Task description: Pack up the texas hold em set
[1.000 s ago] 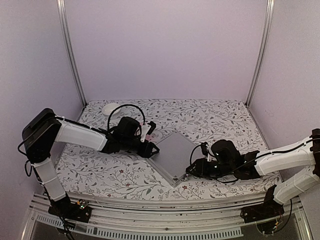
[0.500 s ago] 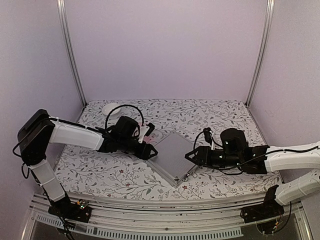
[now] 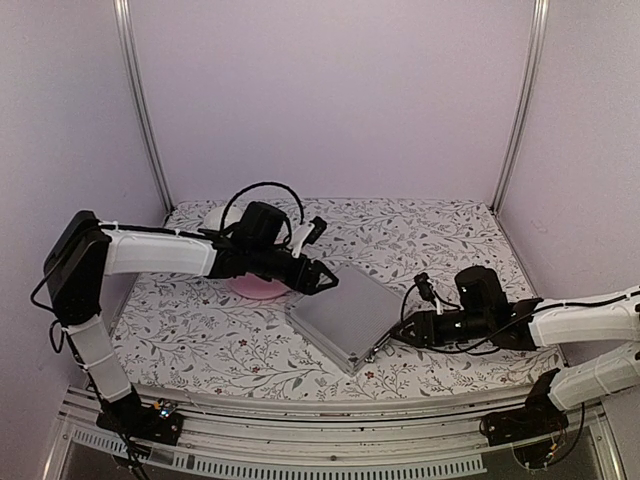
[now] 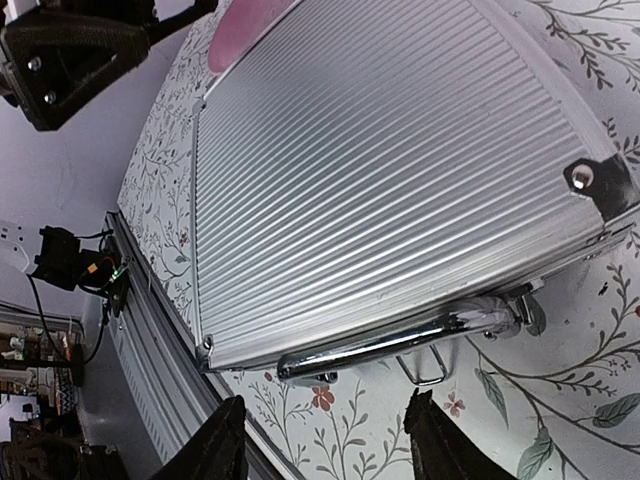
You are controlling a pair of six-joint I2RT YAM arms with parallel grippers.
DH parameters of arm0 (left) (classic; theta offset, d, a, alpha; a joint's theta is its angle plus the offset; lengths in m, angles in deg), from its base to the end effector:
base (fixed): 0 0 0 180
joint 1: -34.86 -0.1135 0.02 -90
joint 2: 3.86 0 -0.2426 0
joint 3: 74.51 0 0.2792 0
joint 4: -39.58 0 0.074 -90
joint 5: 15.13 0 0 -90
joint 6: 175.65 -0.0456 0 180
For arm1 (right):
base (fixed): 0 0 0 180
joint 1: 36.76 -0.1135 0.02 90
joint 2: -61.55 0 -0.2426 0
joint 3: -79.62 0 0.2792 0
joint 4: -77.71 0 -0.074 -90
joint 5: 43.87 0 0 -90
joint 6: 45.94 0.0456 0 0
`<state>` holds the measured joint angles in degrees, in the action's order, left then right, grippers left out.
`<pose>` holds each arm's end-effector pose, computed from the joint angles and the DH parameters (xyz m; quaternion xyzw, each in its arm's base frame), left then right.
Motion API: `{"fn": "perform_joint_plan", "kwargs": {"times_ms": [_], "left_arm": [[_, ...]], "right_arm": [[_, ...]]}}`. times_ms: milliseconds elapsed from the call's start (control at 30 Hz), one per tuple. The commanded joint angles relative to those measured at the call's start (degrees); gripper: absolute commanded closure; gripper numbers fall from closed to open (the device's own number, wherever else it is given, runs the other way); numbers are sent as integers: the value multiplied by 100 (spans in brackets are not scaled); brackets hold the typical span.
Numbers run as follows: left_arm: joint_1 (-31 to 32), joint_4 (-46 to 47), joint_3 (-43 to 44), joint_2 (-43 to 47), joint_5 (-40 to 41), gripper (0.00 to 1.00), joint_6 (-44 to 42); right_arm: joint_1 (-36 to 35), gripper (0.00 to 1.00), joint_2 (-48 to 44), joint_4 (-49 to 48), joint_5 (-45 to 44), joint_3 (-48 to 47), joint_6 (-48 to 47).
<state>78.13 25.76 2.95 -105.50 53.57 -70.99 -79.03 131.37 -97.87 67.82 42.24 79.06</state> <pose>0.2911 -0.2968 0.1650 0.2968 0.8359 -0.3540 0.2965 0.1848 0.1908 0.1216 -0.1397 0.8713 0.4057 0.2381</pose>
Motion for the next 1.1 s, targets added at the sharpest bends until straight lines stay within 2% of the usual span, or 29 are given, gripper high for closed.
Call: {"fn": "perform_joint_plan", "kwargs": {"times_ms": [0, 167, 533, 733, 933, 1067], "left_arm": [[-86, -309, 525, -588, -266, 24, -179], [-207, -365, 924, -1037, -359, 21, -108], [-349, -254, 1100, -1544, -410, 20, -156], [-369, -254, 1149, -1652, -619, 21, -165], [-370, -218, 1014, -1554, -564, 21, -178], [-370, -189, 969, -1543, -577, 21, -152]], "right_arm": [[68, 44, 223, -575, 506, 317, -304], [77, 37, 624, -1072, 376, 477, -224], [211, 34, 1655, -1699, 273, 269, -719], [216, 33, 2089, -2016, 1003, 178, -796], [217, 40, 1957, -2051, 1152, 336, -646], [216, 52, 2074, -2209, 1173, 346, -381]]}}
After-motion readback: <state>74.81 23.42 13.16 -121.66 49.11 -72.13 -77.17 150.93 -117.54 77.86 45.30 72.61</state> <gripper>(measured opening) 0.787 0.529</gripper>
